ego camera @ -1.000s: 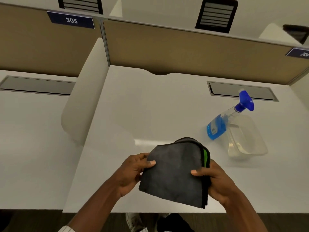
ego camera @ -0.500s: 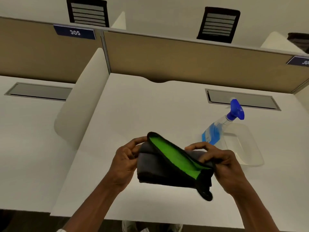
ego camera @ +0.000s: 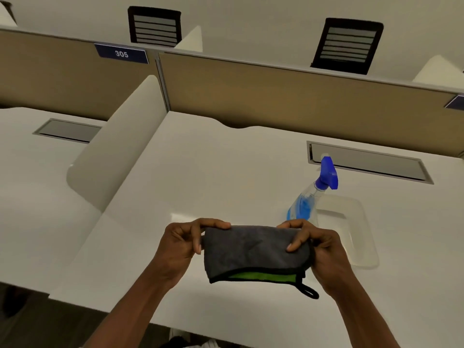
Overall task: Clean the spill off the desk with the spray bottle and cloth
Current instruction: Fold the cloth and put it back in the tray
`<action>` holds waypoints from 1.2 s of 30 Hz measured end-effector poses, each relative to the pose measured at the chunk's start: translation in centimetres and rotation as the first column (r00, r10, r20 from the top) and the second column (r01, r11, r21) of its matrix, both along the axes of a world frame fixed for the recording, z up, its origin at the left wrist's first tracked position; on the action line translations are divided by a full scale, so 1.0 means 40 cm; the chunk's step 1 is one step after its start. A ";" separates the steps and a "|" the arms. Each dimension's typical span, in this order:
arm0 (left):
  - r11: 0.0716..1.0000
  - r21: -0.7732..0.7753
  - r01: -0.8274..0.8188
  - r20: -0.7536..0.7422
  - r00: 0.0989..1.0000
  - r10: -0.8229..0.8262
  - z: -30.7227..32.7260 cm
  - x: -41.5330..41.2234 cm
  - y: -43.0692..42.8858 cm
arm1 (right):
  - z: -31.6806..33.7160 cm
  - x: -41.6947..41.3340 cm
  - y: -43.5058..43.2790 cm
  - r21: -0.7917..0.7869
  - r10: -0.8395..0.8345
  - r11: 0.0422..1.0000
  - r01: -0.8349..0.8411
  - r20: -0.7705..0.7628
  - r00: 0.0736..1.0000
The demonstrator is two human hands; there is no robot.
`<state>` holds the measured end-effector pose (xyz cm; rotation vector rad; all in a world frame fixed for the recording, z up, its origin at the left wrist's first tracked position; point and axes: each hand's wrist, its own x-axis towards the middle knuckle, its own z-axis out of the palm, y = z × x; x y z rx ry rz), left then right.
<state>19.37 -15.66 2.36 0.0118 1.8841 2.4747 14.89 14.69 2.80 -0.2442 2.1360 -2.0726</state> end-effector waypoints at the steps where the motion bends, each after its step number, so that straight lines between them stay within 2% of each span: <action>1: 1.000 0.003 -0.017 0.002 1.000 0.017 -0.003 0.005 0.013 | -0.001 -0.005 0.011 0.008 0.015 1.000 -0.015 0.000 1.000; 3: 0.998 0.026 -0.059 0.048 0.997 0.058 -0.007 0.016 0.036 | -0.002 -0.013 0.029 0.032 0.045 0.998 -0.045 -0.008 0.999; 6: 0.984 0.110 -0.138 0.228 0.967 0.110 -0.009 0.022 0.061 | 0.002 -0.018 0.049 0.041 0.080 0.996 -0.079 -0.021 0.997; 8: 0.968 0.209 -0.139 0.320 0.945 0.067 -0.013 0.022 0.068 | 0.009 -0.018 0.057 0.032 0.100 0.994 -0.100 -0.002 0.995; 9: 0.972 0.206 -0.115 0.351 0.936 0.036 -0.013 0.020 0.068 | 0.013 -0.017 0.060 0.026 0.108 0.994 -0.109 0.019 0.994; 11: 0.998 0.044 0.048 0.365 0.929 -0.061 -0.016 0.010 0.061 | 0.014 -0.013 0.067 -0.016 0.122 0.993 -0.121 0.094 0.988; 14: 0.908 -0.246 0.339 0.368 0.899 -0.236 -0.015 -0.012 0.050 | 0.017 0.002 0.070 -0.111 0.110 0.990 -0.088 0.215 0.970; 16: 0.853 -0.305 0.424 0.431 0.860 -0.273 -0.014 -0.030 0.046 | 0.021 0.017 0.054 -0.008 0.082 0.997 -0.082 0.198 0.977; 18: 0.791 -0.349 0.502 0.497 0.815 -0.298 -0.016 -0.047 0.049 | 0.026 0.029 0.028 0.203 0.055 0.977 -0.071 0.081 0.995; 19: 0.731 -0.402 0.551 0.523 0.794 -0.311 -0.015 -0.053 0.051 | 0.028 0.032 0.010 0.272 0.068 0.959 -0.078 0.046 0.997; 21: 0.599 -0.536 0.594 0.549 0.785 -0.288 -0.022 -0.064 0.059 | 0.029 0.040 -0.024 0.319 0.077 0.944 -0.089 0.051 0.996; 22: 0.571 -0.587 0.574 0.541 0.802 -0.251 -0.029 -0.067 0.061 | 0.032 0.044 -0.042 0.353 0.053 0.933 -0.070 0.058 0.997; 24: 0.603 -0.643 0.472 0.496 0.857 -0.141 -0.040 -0.072 0.062 | 0.029 0.060 -0.084 0.484 0.001 0.875 -0.005 0.007 1.000; 26: 0.635 -0.672 0.380 0.453 0.890 -0.053 -0.051 -0.074 0.060 | 0.025 0.090 -0.148 0.608 -0.085 0.783 0.134 -0.108 0.991; 28: 0.647 -0.675 0.355 0.454 0.891 -0.015 -0.061 -0.066 0.066 | 0.014 0.135 -0.233 0.626 -0.171 0.727 0.283 -0.234 0.957; 30: 0.703 -0.611 0.363 0.503 0.864 -0.010 -0.069 -0.052 0.077 | -0.009 0.185 -0.316 0.656 -0.197 0.643 0.395 -0.356 0.913; 31: 0.776 -0.519 0.358 0.548 0.836 -0.019 -0.069 -0.048 0.081 | -0.026 0.205 -0.348 0.685 -0.197 0.574 0.449 -0.417 0.887; 33: 0.943 -0.174 0.284 0.674 0.732 -0.096 -0.064 -0.041 0.083 | -0.054 0.231 -0.395 0.700 -0.228 0.445 0.558 -0.514 0.827; 34: 0.977 0.007 0.212 0.712 0.685 -0.153 -0.057 -0.038 0.082 | -0.065 0.240 -0.410 0.683 -0.250 0.404 0.608 -0.557 0.792; 36: 0.979 0.195 0.062 0.723 0.665 -0.186 -0.049 -0.029 0.073 | -0.083 0.257 -0.425 0.654 -0.265 0.366 0.662 -0.609 0.748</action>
